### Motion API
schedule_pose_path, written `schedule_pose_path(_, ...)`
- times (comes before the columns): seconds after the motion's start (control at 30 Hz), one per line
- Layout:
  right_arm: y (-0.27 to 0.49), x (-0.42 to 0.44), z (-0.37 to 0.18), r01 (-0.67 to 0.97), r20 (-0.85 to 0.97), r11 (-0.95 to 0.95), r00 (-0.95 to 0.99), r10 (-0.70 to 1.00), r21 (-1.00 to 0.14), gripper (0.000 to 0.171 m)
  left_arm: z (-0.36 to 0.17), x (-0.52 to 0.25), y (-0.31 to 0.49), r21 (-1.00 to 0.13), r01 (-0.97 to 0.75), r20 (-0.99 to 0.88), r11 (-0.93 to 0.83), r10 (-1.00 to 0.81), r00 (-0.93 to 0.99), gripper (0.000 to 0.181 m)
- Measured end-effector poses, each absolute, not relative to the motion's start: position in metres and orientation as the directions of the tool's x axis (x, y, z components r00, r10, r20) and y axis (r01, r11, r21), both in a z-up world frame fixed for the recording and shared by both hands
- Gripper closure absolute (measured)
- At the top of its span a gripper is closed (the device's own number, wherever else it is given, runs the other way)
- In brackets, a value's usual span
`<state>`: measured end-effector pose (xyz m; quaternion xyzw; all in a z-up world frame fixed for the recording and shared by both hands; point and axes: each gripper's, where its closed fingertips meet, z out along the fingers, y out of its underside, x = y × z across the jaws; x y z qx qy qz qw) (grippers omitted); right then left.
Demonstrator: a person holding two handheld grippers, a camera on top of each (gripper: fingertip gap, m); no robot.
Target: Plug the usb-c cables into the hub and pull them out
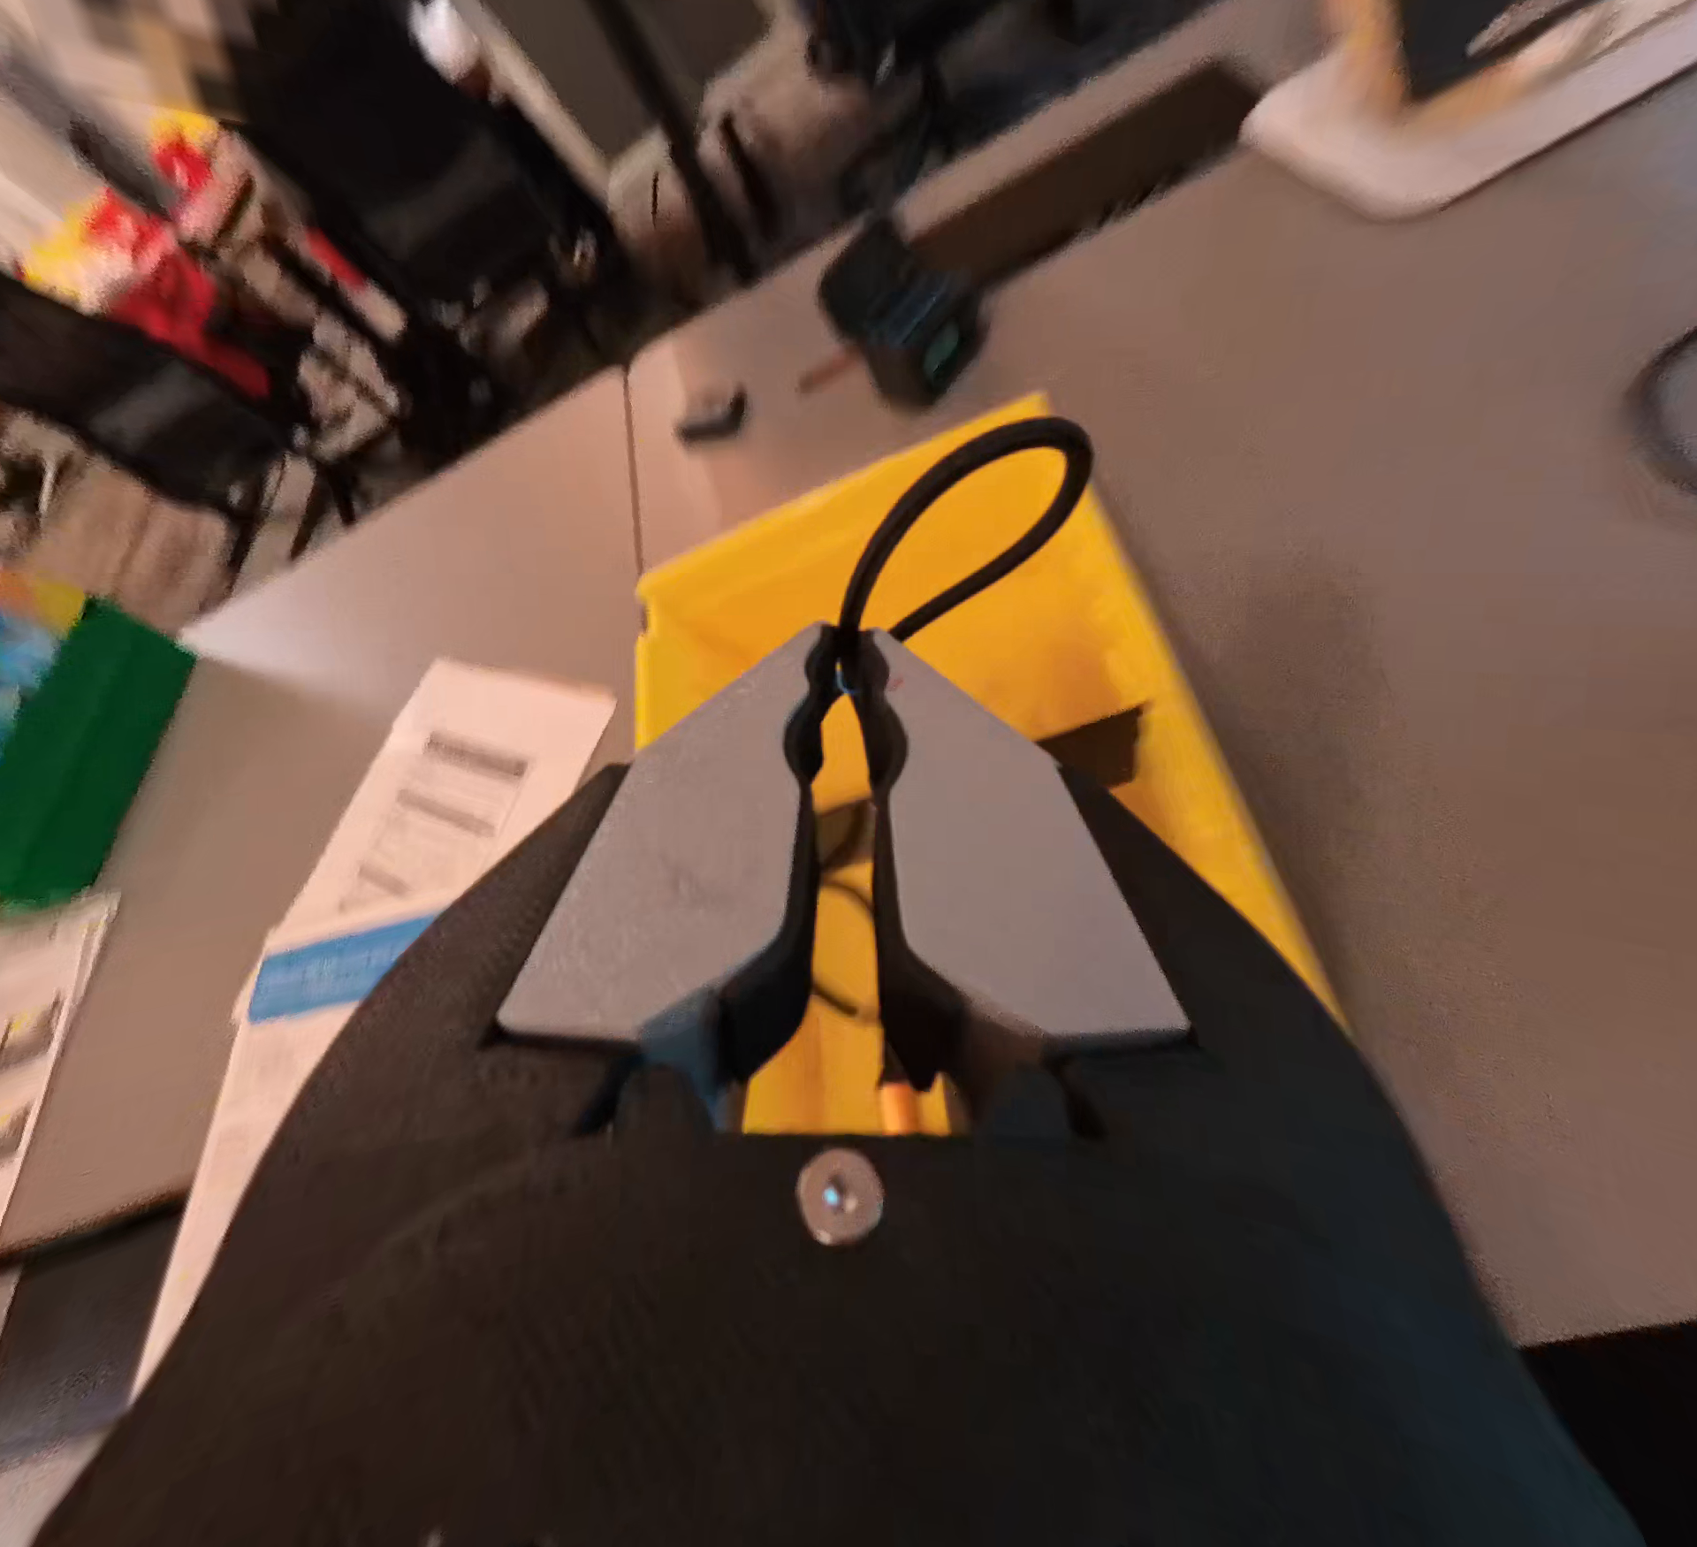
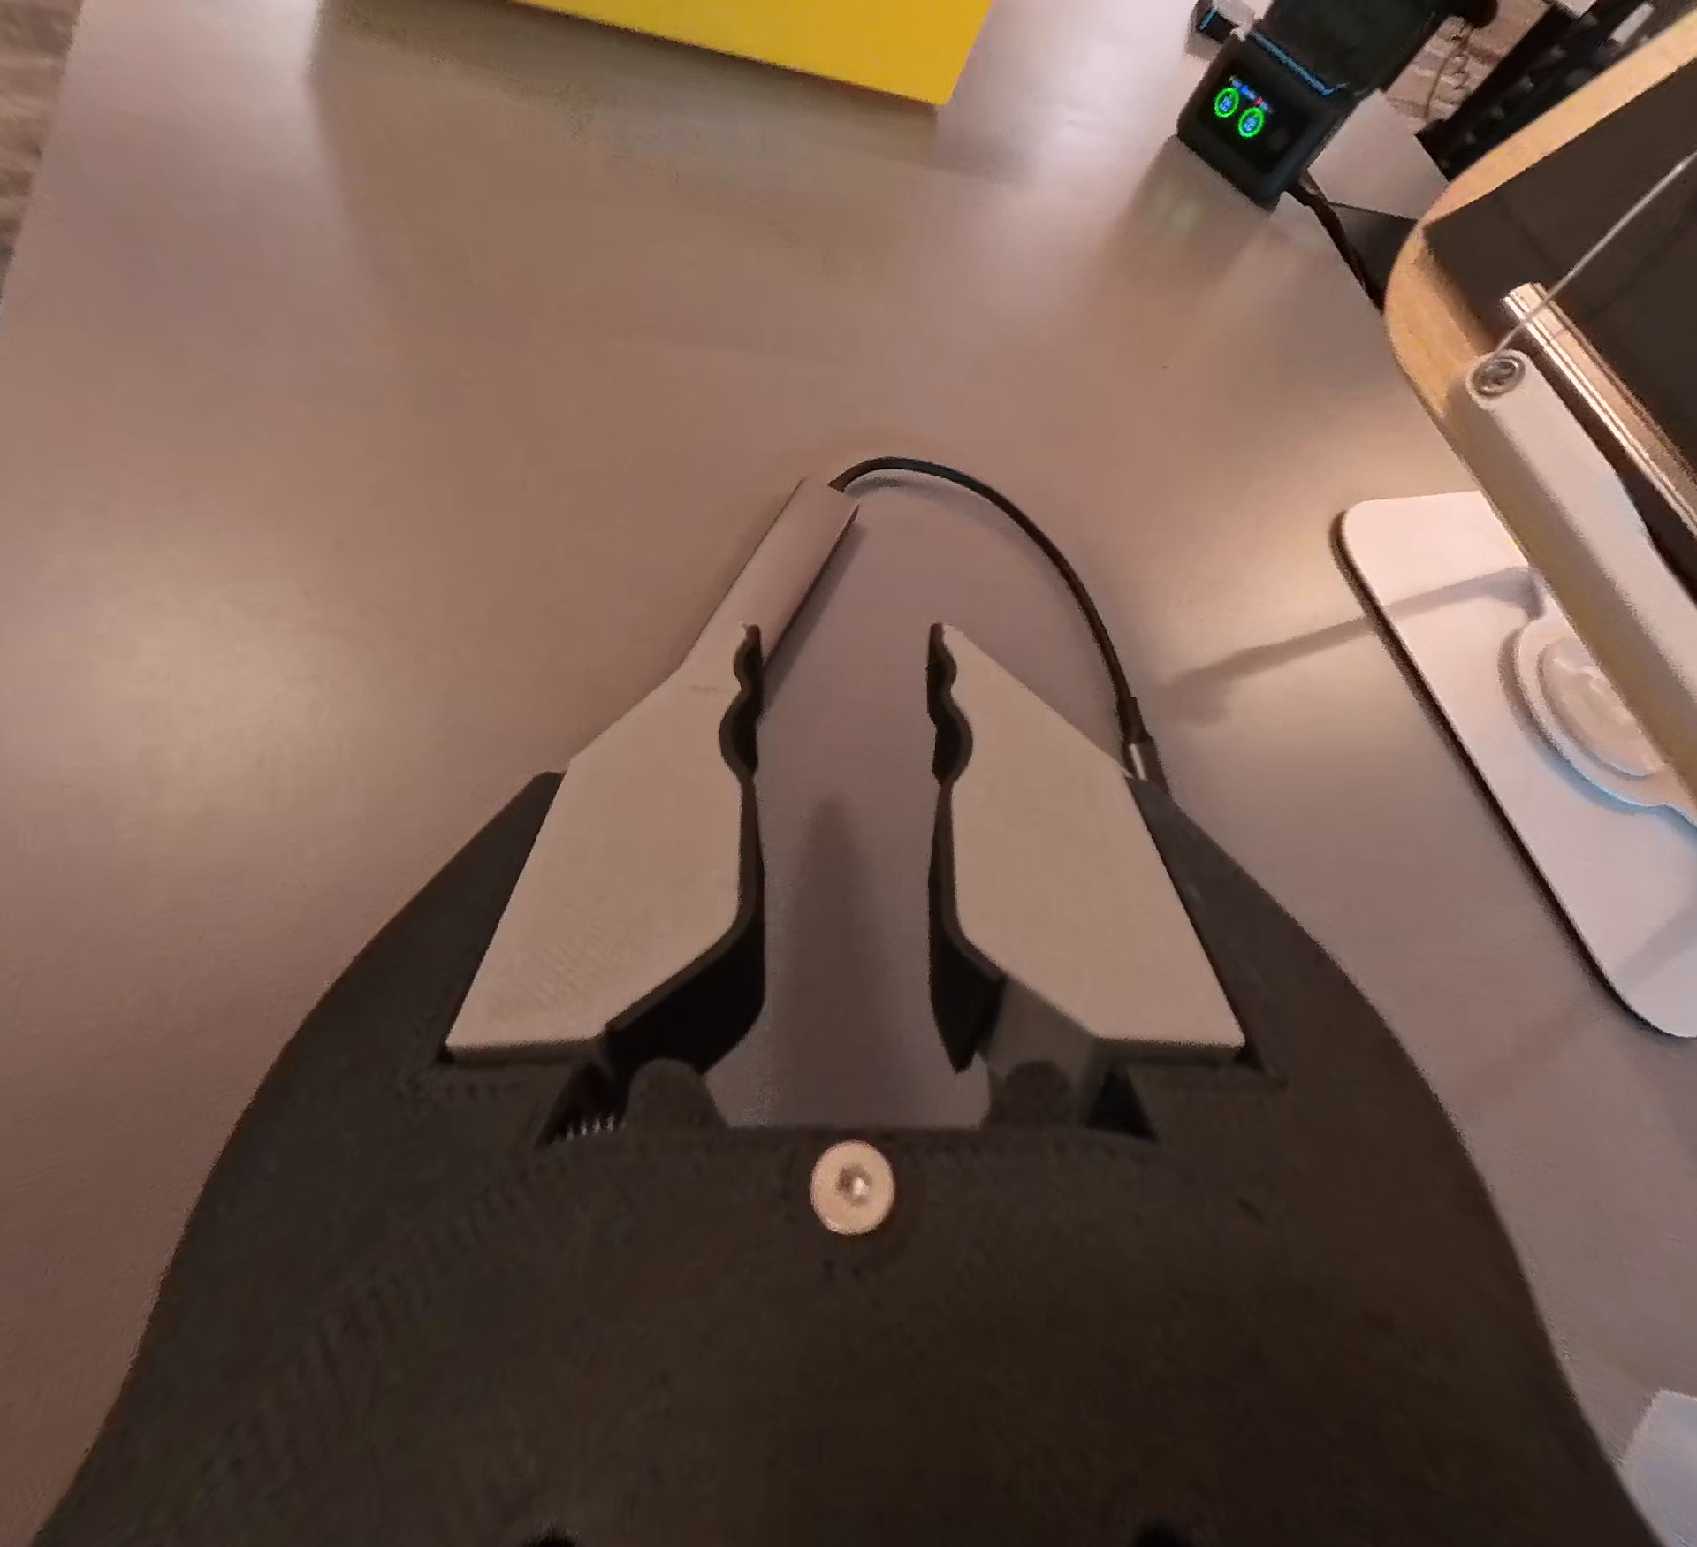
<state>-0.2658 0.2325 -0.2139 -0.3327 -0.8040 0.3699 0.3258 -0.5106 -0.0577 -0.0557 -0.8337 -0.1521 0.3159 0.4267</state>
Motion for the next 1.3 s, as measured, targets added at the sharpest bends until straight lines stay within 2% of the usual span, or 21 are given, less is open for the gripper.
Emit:
schedule_pose_path(0.07, 0.234, -0.266, -0.210, 0.299, 0.226, 0.455, -0.568, 0.791, -0.839, 0.129, -0.037, -0.470, -0.026, -0.822, -0.125, -0.416, -0.556, 0.436, 0.798, 0.180)
schedule_pose_path(0.17, 0.233, -0.264, -0.201, 0.302, 0.117, 0.353, -0.590, 0.799, -0.886, 0.121, -0.041, -0.401, 0.031, -0.815, -0.238, -0.429, -0.528, 0.273, 0.861, 0.180)
schedule_pose_path(0.3, 0.234, -0.262, -0.190, 0.309, -0.029, 0.207, -0.615, 0.788, -0.928, 0.097, -0.104, -0.309, 0.106, -0.784, -0.283, -0.327, -0.553, -0.021, 0.945, 0.180)
schedule_pose_path(0.37, 0.234, -0.260, -0.193, 0.335, -0.079, 0.176, -0.626, 0.776, -0.926, 0.091, -0.138, -0.274, 0.134, -0.767, -0.310, -0.286, -0.562, -0.133, 0.949, 0.179)
schedule_pose_path(0.5, 0.227, -0.256, -0.220, 0.435, -0.098, 0.254, -0.640, 0.762, -0.864, 0.086, -0.195, -0.253, 0.173, -0.720, -0.361, -0.294, -0.593, -0.211, 0.932, 0.180)
schedule_pose_path(0.53, 0.224, -0.255, -0.228, 0.459, -0.087, 0.288, -0.640, 0.763, -0.841, 0.087, -0.203, -0.250, 0.178, -0.717, -0.360, -0.274, -0.597, -0.233, 0.933, 0.177)
schedule_pose_path(0.6, 0.222, -0.255, -0.241, 0.487, -0.045, 0.353, -0.634, 0.772, -0.799, 0.093, -0.207, -0.240, 0.181, -0.738, -0.348, -0.200, -0.578, -0.305, 0.931, 0.146)
schedule_pose_path(0.67, 0.219, -0.252, -0.249, 0.509, -0.025, 0.395, -0.637, 0.770, -0.765, 0.094, -0.196, -0.226, 0.173, -0.786, -0.351, -0.121, -0.508, -0.430, 0.895, 0.124)
schedule_pose_path(0.7, 0.217, -0.250, -0.252, 0.517, -0.022, 0.412, -0.642, 0.767, -0.750, 0.097, -0.186, -0.227, 0.171, -0.819, -0.344, -0.118, -0.459, -0.453, 0.884, 0.121)
schedule_pose_path(0.8, 0.215, -0.245, -0.269, 0.544, 0.015, 0.494, -0.662, 0.749, -0.678, 0.109, -0.159, -0.254, 0.172, -0.894, -0.314, -0.172, -0.319, -0.404, 0.899, 0.124)
schedule_pose_path(0.87, 0.212, -0.247, -0.270, 0.538, 0.028, 0.499, -0.661, 0.750, -0.679, 0.123, -0.155, -0.281, 0.179, -0.917, -0.294, -0.206, -0.269, -0.313, 0.927, 0.132)
schedule_pose_path(0.97, 0.213, -0.251, -0.270, 0.543, 0.037, 0.494, -0.646, 0.762, -0.680, 0.146, -0.190, -0.302, 0.191, -0.878, -0.320, -0.233, -0.355, -0.264, 0.936, 0.131)
schedule_pose_path(1.07, 0.225, -0.255, -0.269, 0.564, 0.076, 0.496, -0.607, 0.791, -0.660, 0.151, -0.224, -0.306, 0.201, -0.813, -0.432, -0.354, -0.389, -0.259, 0.899, 0.128)
schedule_pose_path(1.17, 0.236, -0.260, -0.261, 0.571, 0.065, 0.434, -0.552, 0.831, -0.697, 0.151, -0.232, -0.309, 0.201, -0.711, -0.595, -0.539, -0.374, -0.253, 0.803, 0.128)
schedule_pose_path(1.3, 0.234, -0.260, -0.239, 0.559, -0.104, 0.273, -0.550, 0.829, -0.783, 0.152, -0.220, -0.314, 0.203, -0.728, -0.614, -0.599, -0.307, -0.151, 0.786, 0.135)
